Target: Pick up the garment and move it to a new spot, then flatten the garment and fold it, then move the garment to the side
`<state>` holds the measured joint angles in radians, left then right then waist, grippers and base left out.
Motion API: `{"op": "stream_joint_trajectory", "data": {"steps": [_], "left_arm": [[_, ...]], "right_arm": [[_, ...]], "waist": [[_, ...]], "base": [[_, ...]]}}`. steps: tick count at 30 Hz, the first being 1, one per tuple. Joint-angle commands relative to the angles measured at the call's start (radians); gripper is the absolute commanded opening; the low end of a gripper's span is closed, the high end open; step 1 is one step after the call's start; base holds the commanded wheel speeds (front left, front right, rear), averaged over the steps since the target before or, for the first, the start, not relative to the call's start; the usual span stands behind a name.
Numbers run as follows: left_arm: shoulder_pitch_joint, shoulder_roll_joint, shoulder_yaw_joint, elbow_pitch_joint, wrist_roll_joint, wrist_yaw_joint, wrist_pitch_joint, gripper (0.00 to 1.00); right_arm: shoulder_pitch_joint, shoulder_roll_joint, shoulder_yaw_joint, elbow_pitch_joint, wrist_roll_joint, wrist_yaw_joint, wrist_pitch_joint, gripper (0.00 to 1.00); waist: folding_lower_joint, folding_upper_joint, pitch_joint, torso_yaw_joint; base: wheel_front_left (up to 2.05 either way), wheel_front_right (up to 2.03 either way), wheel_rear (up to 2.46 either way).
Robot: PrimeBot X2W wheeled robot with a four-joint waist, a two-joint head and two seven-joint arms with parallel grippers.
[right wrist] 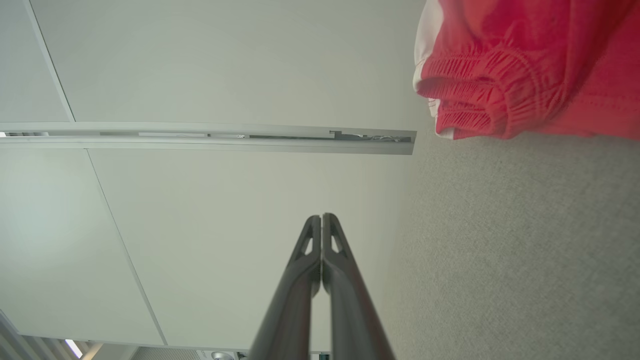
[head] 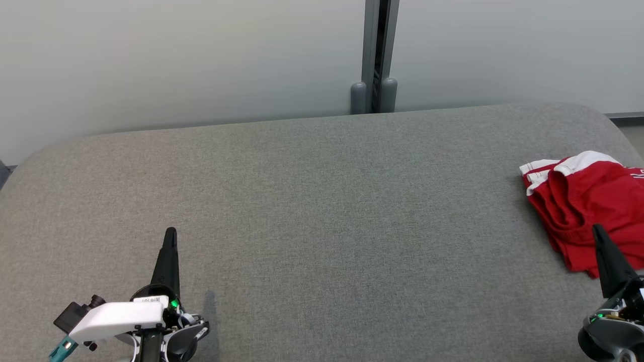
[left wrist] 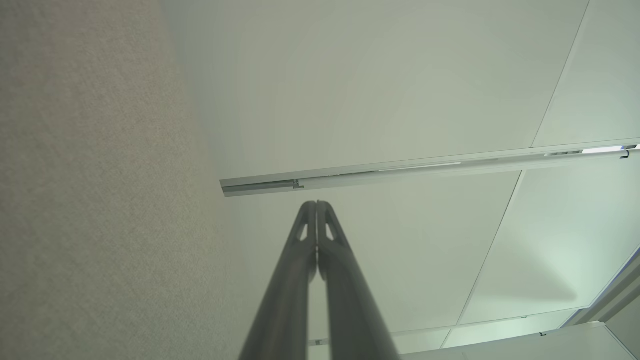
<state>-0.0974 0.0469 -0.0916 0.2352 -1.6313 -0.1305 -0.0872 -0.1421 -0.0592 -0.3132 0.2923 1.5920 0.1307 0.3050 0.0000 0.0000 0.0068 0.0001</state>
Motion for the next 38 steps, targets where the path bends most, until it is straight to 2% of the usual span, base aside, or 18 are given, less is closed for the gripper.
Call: {"op": "stream_joint_trajectory", "data": {"steps": [1,38], "left_arm": [[-0.017,0.003,0.004,0.000,-0.005,-0.006,0.001,0.00],[-0.017,0.003,0.004,0.000,-0.005,-0.006,0.001,0.00]], "right_arm": [[-0.007,-0.002,-0.003,0.000,-0.005,0.000,0.005,0.00],[-0.008,0.001,-0.008,0.000,-0.007,0.000,0.008,0.00]], "waist": [[0.0000,0.0000,0.000,0.000],[0.0000,0.0000,0.000,0.000]], "base": [[0.00,0.00,0.00],[0.00,0.00,0.00]]}}
